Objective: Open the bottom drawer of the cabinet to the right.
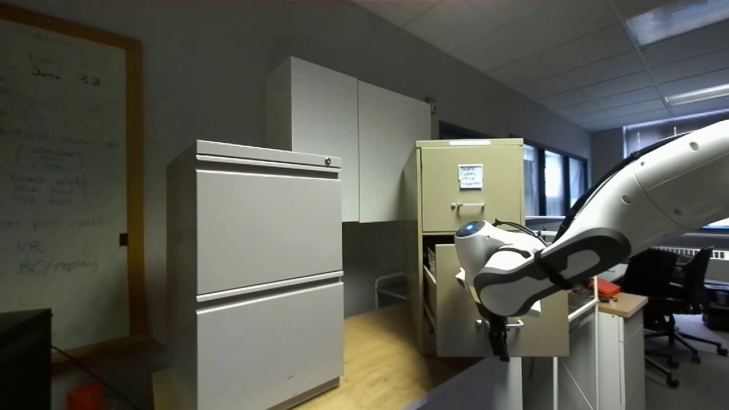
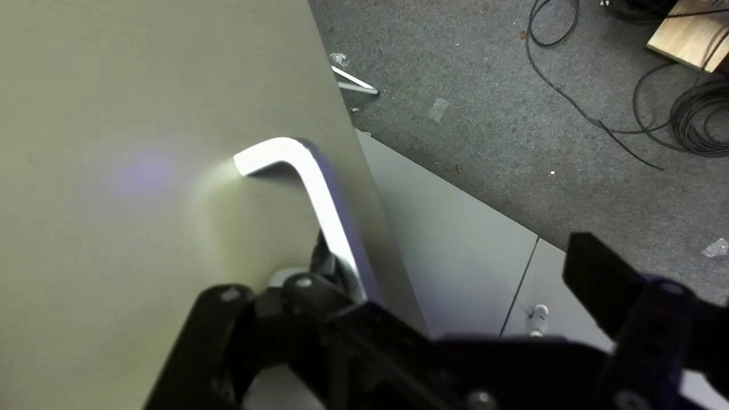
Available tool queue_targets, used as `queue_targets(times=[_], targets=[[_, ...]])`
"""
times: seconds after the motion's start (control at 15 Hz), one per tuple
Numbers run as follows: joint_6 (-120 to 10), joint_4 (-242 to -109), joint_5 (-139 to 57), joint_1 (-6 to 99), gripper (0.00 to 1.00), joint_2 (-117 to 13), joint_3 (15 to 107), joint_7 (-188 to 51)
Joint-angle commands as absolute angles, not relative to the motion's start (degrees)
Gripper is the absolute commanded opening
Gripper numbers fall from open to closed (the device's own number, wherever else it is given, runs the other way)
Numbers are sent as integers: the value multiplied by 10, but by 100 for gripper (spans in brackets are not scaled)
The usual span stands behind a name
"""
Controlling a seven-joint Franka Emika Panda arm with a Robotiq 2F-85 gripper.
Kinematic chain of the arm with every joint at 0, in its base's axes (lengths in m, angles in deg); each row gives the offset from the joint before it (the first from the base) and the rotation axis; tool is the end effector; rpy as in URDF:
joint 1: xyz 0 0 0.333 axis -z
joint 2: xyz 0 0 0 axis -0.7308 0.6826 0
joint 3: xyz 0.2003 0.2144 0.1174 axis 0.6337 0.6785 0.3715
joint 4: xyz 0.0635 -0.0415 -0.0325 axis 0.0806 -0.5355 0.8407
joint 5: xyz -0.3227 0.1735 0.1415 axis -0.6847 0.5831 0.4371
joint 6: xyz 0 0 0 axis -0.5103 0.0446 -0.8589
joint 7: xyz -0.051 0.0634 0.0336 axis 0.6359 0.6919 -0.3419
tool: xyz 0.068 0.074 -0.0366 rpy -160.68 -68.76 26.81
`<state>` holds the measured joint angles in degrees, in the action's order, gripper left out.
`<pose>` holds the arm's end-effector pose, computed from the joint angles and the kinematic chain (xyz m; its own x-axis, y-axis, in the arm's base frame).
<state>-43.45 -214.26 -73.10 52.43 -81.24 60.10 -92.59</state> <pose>0.4740 -0.1116 0.4562 0.8946 0.4167 -0.1614 0.4416 -0.7693 0.4618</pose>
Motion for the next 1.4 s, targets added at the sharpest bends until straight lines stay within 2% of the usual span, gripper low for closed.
queue_targets(times=[0.0, 0.6, 1.33], targets=[[-402, -2170, -656, 494, 100, -797, 617, -908], [-417, -2158, -646, 496, 100, -813, 615, -892], [-554, -2200, -685, 509, 100, -874, 624, -803]])
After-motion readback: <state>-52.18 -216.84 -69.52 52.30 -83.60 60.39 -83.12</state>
